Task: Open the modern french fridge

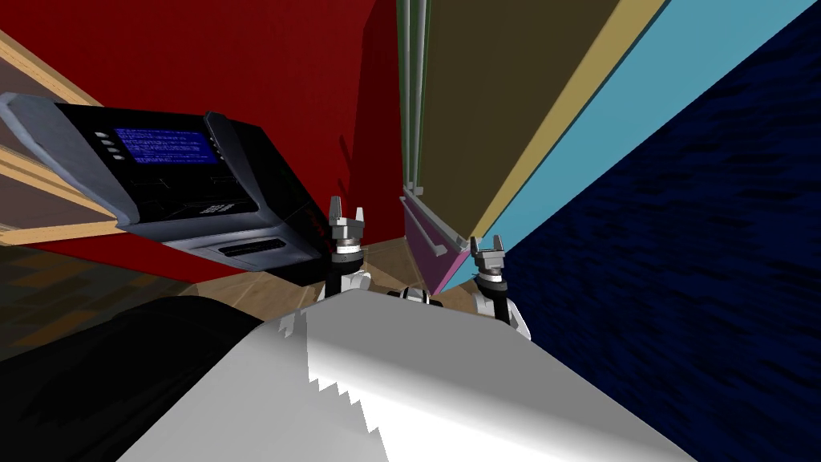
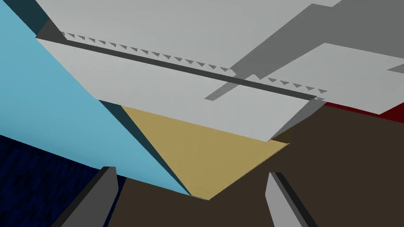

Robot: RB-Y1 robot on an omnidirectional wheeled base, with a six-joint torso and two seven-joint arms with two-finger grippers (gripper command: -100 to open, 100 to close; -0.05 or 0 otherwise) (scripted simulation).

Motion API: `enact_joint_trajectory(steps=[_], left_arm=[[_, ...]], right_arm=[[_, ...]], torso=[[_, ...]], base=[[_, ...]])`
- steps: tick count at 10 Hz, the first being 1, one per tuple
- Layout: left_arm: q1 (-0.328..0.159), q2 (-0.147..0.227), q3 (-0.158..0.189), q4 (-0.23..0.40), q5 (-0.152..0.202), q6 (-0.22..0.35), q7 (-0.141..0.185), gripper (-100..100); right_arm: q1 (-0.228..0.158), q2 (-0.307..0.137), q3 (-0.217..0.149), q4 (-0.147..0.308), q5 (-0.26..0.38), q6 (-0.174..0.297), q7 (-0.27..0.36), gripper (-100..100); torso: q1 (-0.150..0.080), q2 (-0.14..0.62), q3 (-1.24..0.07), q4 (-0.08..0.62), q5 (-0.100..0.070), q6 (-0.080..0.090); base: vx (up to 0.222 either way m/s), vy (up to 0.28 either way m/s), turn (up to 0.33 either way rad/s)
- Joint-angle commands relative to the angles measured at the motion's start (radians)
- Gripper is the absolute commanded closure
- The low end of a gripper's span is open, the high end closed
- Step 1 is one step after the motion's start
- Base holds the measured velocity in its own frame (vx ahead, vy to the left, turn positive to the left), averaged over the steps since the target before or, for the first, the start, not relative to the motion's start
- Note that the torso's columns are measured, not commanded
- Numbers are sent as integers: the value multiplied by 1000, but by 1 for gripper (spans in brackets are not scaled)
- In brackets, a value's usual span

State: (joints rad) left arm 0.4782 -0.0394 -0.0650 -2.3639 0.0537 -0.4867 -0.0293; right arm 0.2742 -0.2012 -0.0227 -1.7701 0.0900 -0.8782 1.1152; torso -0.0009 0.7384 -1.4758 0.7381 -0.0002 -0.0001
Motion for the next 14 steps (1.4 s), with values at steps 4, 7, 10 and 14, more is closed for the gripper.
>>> enact_joint_trajectory(steps=[4,7,10,14], left_arm=[[0,0,0,0,0,0,0,0],[0,0,0,0,0,0,0,0],[0,0,0,0,0,0,0,0],[0,0,0,0,0,0,0,0]], right_arm=[[-29,-5,4,92,32,-41,155,-100],[-42,-6,6,138,49,-61,240,-100],[-42,-6,6,138,49,-61,303,-100],[-65,-6,10,222,83,-100,421,-100]], torso=[[2,-5,-3,-3,0,-2],[1,-3,-2,-1,0,0],[1,-8,-4,-5,-1,-3],[0,-14,-8,-10,-3,-3]], base=[[6,16,-21],[17,31,-22],[7,11,-14],[7,24,-23]])
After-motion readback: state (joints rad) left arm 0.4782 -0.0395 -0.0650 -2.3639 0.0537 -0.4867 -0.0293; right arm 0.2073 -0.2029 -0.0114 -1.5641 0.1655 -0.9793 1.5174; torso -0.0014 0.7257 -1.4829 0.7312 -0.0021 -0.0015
